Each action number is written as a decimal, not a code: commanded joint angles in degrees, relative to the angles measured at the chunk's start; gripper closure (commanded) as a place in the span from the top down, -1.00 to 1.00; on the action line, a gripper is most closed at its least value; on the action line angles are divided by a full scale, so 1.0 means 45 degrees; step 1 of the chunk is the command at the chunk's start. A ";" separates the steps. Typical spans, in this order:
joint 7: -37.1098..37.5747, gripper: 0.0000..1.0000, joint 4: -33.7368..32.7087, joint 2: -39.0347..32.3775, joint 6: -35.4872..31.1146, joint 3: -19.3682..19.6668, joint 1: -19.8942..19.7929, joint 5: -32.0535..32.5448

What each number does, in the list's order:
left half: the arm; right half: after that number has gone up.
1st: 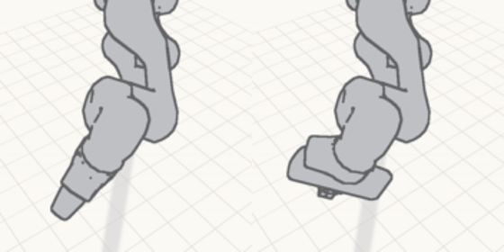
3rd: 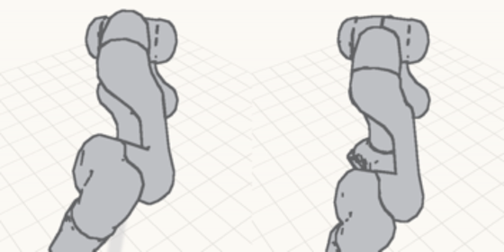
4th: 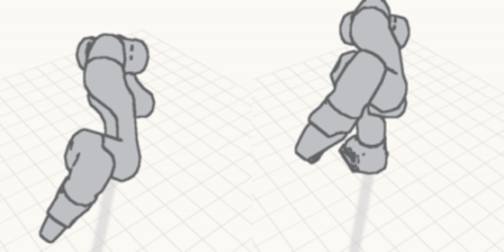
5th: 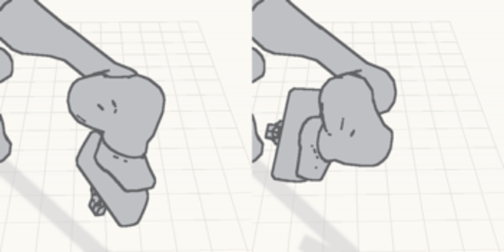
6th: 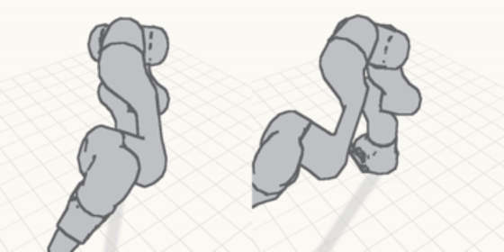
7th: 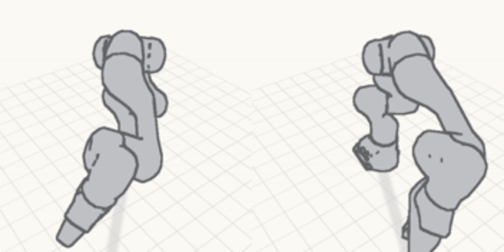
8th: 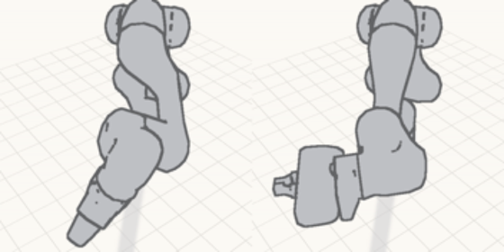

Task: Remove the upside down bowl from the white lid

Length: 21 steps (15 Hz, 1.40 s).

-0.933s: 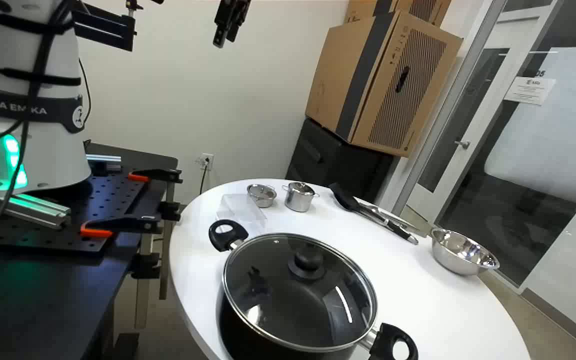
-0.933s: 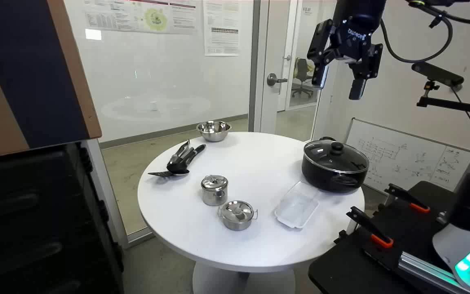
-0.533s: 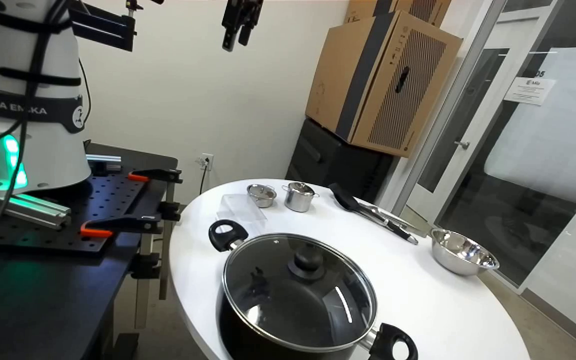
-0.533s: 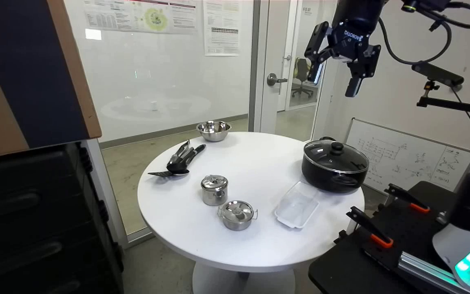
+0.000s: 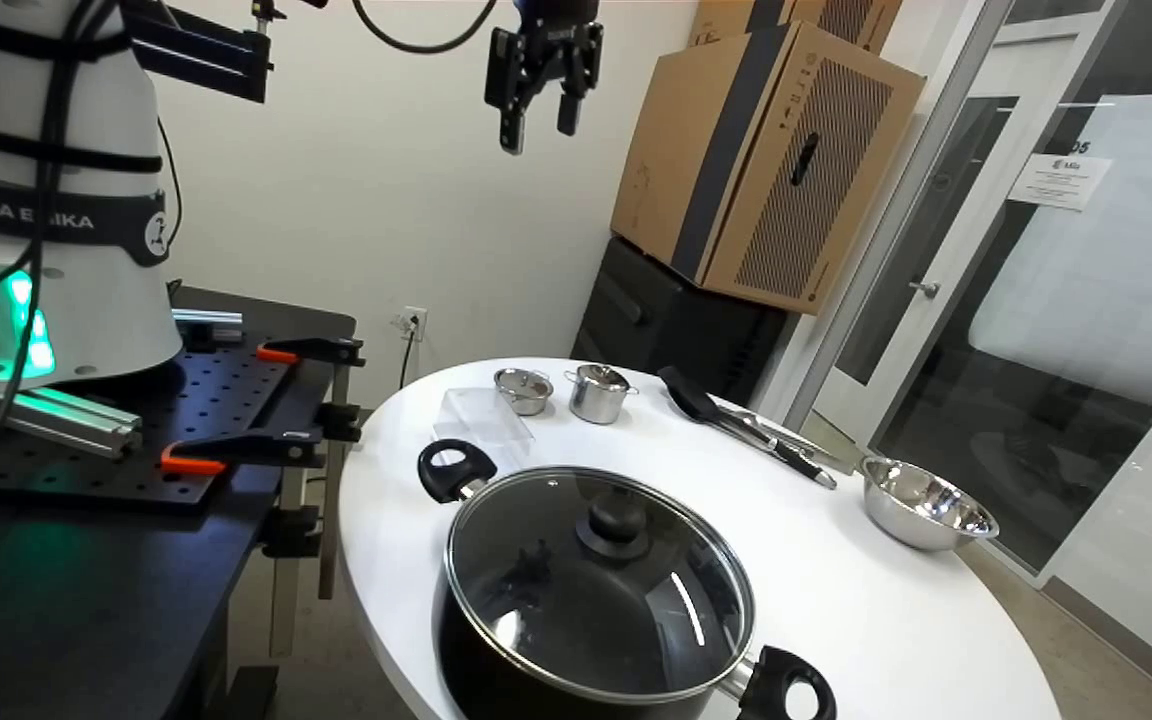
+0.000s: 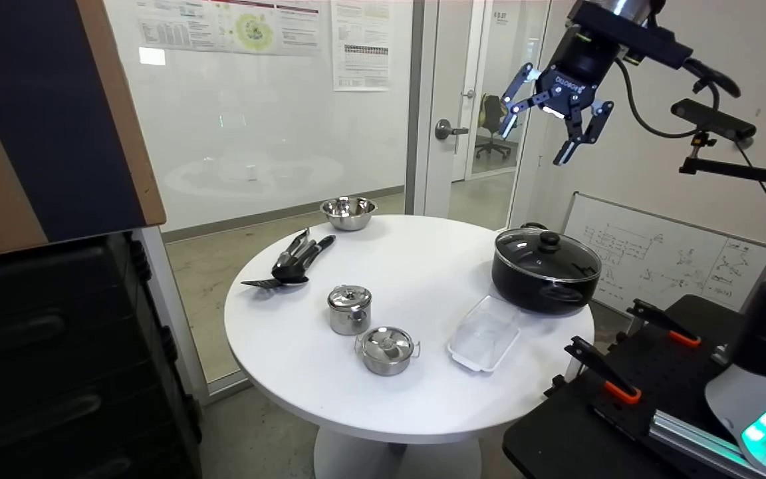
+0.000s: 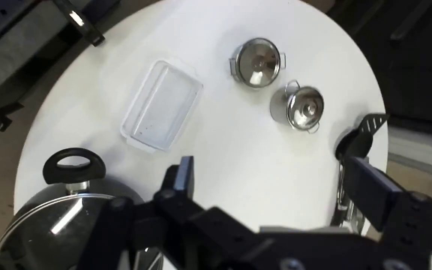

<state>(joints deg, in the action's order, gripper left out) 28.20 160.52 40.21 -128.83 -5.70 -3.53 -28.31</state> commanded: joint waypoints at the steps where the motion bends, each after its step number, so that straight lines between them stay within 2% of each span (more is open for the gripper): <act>1: 0.1086 1.00 0.0003 -0.2126 -0.3280 -0.0286 -0.0036 -0.0958; 2: 0.1230 1.00 0.0007 -0.2819 -0.4291 -0.0733 -0.0356 -0.1367; 5: 0.2821 1.00 0.0017 -0.4686 -0.6936 -0.0892 -0.0220 -0.1181; 6: 0.3352 1.00 0.0017 -0.5299 -0.7520 -0.1572 -0.0778 -0.1202; 11: 0.6219 1.00 0.0004 -0.7617 -0.8705 -0.2971 -0.1746 -0.0683; 14: 0.7109 1.00 -0.0006 -0.8525 -0.9060 -0.3257 -0.1626 -0.1137; 15: 0.7431 1.00 -0.0012 -0.8711 -0.9004 -0.1964 -0.0278 -0.0798; 16: 0.6864 1.00 -0.0024 -0.8271 -0.8572 -0.1621 -0.0212 -0.0740; 18: 0.6869 1.00 -0.0092 -0.8490 -0.8562 -0.1217 0.0251 -0.0806; 21: 0.6839 1.00 -0.0149 -0.8385 -0.8393 -0.1039 0.0384 -0.0661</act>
<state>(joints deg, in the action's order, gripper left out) 58.57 159.85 2.01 -167.42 -13.92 -5.36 -32.61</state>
